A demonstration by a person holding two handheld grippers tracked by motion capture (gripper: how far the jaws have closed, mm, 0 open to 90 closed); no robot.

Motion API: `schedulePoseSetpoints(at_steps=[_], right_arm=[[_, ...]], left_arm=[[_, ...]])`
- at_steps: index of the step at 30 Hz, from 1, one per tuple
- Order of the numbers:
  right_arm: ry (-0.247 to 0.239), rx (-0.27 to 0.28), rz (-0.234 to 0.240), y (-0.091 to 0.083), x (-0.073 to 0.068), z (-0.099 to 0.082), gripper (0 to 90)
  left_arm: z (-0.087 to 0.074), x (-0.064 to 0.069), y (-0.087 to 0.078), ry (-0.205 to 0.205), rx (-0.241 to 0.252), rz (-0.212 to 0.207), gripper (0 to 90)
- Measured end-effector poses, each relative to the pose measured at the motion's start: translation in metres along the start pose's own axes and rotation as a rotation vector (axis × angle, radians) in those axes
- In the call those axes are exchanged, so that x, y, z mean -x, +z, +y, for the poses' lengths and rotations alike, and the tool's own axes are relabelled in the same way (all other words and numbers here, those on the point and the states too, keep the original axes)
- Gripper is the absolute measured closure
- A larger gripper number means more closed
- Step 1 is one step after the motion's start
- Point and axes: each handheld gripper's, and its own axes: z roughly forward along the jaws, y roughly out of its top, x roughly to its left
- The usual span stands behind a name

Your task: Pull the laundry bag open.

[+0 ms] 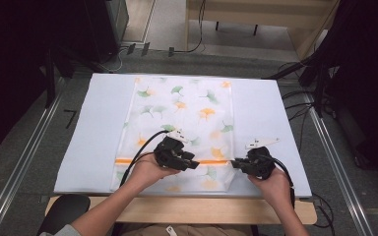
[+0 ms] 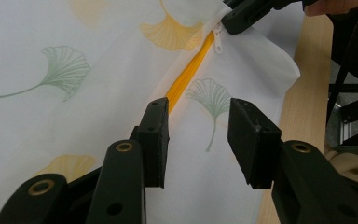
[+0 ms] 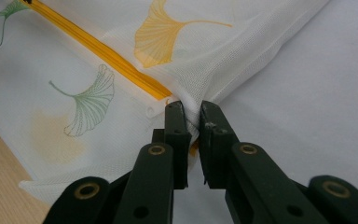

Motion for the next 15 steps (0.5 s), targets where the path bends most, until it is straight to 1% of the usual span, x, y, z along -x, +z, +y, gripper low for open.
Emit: schedulePoseSetpoints(at_steps=[2,3,4,7,10,12,13,15], right_arm=[[-0.006,0.005,0.001,-0.001,0.000,0.000,84.7],[-0.009,0.006,0.004,-0.002,0.000,0.001,84.7],[-0.009,0.013,0.003,-0.003,-0.001,0.001,84.7],[-0.015,0.021,-0.003,-0.005,-0.003,0.002,84.7],[-0.029,0.015,-0.009,-0.005,-0.005,0.003,84.8],[-0.030,0.012,-0.008,-0.005,-0.006,0.003,84.8],[-0.035,0.014,-0.004,-0.005,-0.005,0.004,84.7],[-0.029,0.016,0.000,-0.006,-0.005,0.004,84.7]], left_arm=[[0.003,0.003,0.006,0.000,-0.006,-0.006,58.2],[0.004,0.004,0.009,0.006,-0.011,-0.012,58.2],[0.005,0.006,0.011,0.012,-0.019,-0.009,58.2],[0.007,0.010,0.019,0.027,-0.013,-0.014,59.6],[0.010,0.012,0.025,0.023,-0.010,-0.028,61.5],[0.012,0.013,0.029,0.031,-0.016,-0.034,63.4],[0.013,0.015,0.031,0.023,-0.014,-0.040,63.5],[0.016,0.016,0.036,0.024,-0.034,-0.050,65.1]])
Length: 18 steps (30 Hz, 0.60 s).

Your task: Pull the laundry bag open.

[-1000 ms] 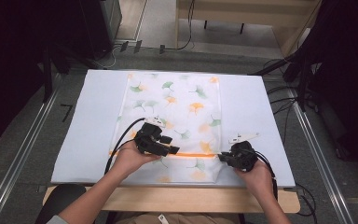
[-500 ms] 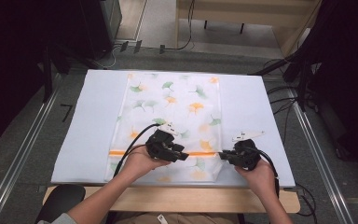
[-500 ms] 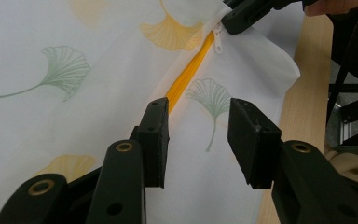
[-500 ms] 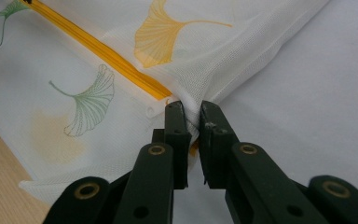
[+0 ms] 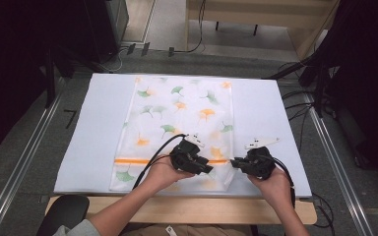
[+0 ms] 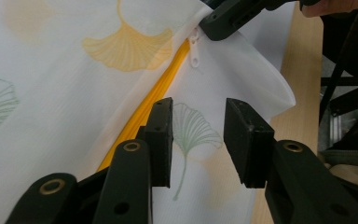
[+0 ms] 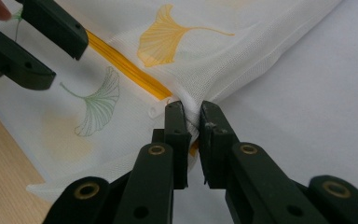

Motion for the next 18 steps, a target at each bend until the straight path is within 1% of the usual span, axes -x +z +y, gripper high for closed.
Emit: schedulePoseSetpoints(at_steps=[2,3,7,9,11,13,14,15,16,17,18], right_arm=[[0.002,0.001,0.002,0.000,0.000,0.000,84.7],[0.002,0.003,0.002,0.000,0.000,0.000,84.7],[0.002,0.003,0.011,0.000,0.000,0.001,84.7],[0.005,0.003,0.013,-0.001,-0.001,0.001,84.7],[-0.005,0.011,0.017,-0.001,-0.001,0.002,84.6],[-0.004,0.013,0.019,-0.001,-0.002,0.002,84.6],[-0.004,0.013,0.019,-0.001,-0.002,0.002,84.6],[-0.016,0.024,0.025,-0.002,-0.002,0.003,84.7],[-0.016,0.026,0.026,-0.002,-0.003,0.003,84.7],[-0.015,0.029,0.030,-0.003,-0.004,0.003,84.7],[-0.012,0.029,0.028,-0.003,-0.005,0.004,84.7]], left_arm=[[0.002,0.001,0.005,-0.001,-0.001,-0.008,66.3],[0.004,0.002,0.006,0.000,-0.008,-0.001,66.4],[0.008,0.003,0.013,0.008,-0.003,0.002,66.0],[0.010,0.003,0.016,0.004,-0.002,0.005,65.5],[0.011,0.002,0.020,-0.001,0.000,0.012,65.1],[0.012,0.002,0.023,0.004,-0.001,0.016,64.1],[0.012,0.002,0.023,0.004,-0.001,0.016,63.0],[0.013,0.001,0.026,0.002,0.005,0.011,62.9],[0.013,0.001,0.027,0.009,0.001,0.014,62.9],[0.013,0.002,0.029,0.002,0.009,0.012,63.0],[0.013,0.002,0.029,0.006,0.006,0.013,63.1]])
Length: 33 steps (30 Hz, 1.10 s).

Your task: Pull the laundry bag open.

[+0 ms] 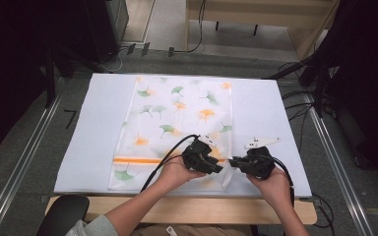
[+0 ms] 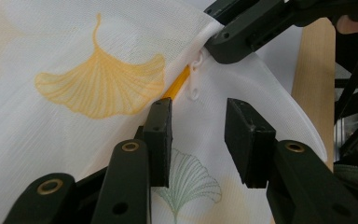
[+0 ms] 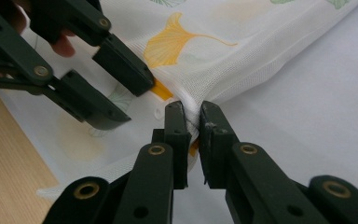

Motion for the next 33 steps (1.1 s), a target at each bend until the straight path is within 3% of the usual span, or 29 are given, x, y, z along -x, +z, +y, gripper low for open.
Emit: schedulePoseSetpoints(at_steps=[10,18,26,33], right_arm=[[-0.017,0.016,0.031,-0.001,-0.004,0.002,84.9],[-0.032,0.009,0.047,0.000,-0.006,0.003,84.9],[-0.035,0.009,0.049,0.000,-0.006,0.003,85.0],[-0.045,0.010,0.058,0.000,-0.008,0.004,85.1]], left_arm=[[0.001,0.000,0.006,-0.002,0.008,0.007,64.0],[0.002,-0.001,0.008,-0.030,0.015,-0.014,65.5],[0.002,0.002,0.009,-0.027,0.017,-0.025,77.3],[0.003,0.002,0.010,-0.044,0.022,-0.021,82.3]])
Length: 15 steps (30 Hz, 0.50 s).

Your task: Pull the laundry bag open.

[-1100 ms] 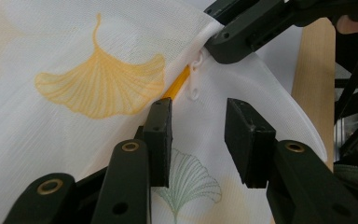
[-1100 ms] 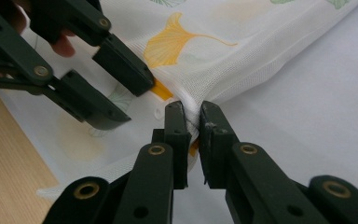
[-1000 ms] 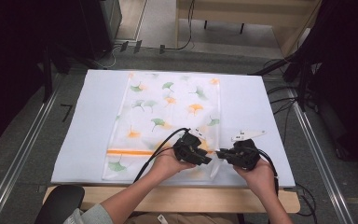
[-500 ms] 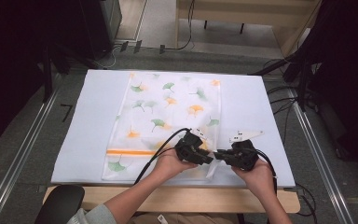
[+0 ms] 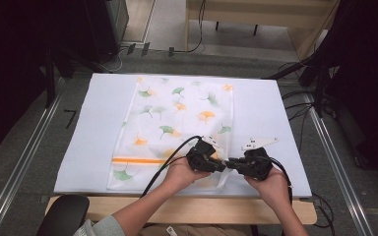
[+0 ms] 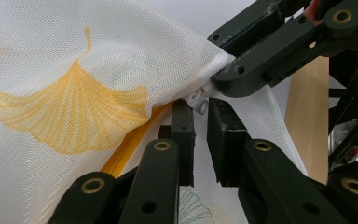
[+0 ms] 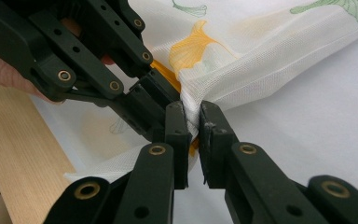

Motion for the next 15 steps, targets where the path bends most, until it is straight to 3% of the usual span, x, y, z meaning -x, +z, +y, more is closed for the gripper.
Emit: schedulePoseSetpoints(at_steps=[7,15], right_arm=[[0.008,-0.003,0.011,-0.0006,0.0003,-0.0004,85.2],[0.000,-0.014,0.015,-0.0001,-0.0005,-0.0007,85.2]], left_arm=[[-0.0003,-0.0027,-0.0032,-0.011,0.000,-0.012,90.0],[-0.0017,-0.0041,-0.0057,-0.014,-0.002,-0.013,89.8]])
